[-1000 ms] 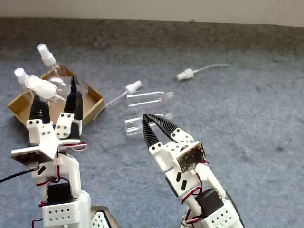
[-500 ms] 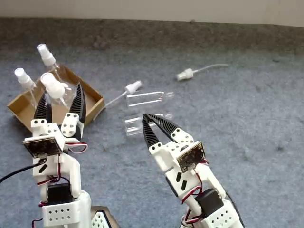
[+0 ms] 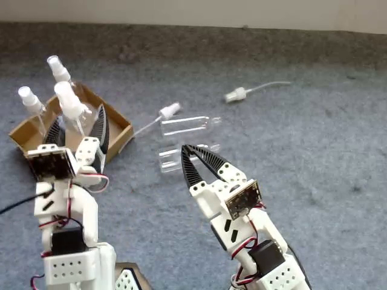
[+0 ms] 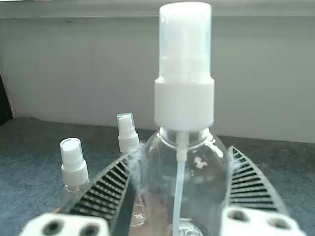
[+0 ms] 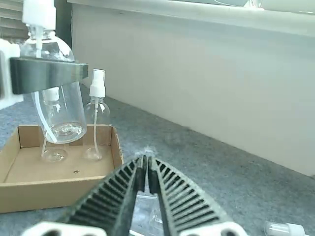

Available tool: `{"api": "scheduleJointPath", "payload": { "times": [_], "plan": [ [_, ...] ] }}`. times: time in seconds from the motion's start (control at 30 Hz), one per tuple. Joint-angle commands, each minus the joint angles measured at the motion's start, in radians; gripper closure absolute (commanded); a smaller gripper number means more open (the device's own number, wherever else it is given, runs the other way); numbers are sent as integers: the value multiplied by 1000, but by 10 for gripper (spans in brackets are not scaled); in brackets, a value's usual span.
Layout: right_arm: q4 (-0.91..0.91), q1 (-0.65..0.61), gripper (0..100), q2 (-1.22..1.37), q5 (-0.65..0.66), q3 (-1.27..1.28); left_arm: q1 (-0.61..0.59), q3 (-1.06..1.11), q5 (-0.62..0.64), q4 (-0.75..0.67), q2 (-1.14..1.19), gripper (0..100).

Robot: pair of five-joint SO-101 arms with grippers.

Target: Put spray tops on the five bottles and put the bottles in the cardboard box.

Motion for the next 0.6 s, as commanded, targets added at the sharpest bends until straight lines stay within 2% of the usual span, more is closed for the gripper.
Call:
{"api": "scheduleJointPath", "payload": {
  "times": [0.0, 0.1, 0.37, 0.43, 0.57],
  "plan": [
    [7, -7, 994, -1, 6, 140, 13, -196, -5, 0, 314, 853],
    [12, -4, 994, -1, 6, 140, 13, -216, -5, -98, 461, 853],
    [51, -7, 994, -1, 6, 140, 45, -12, -6, -643, 591, 853],
    [53, -7, 994, -1, 6, 140, 59, 10, -6, -697, 596, 853],
    [54, -7, 994, -1, 6, 140, 64, 12, -5, -687, 599, 853]
  ]
}}
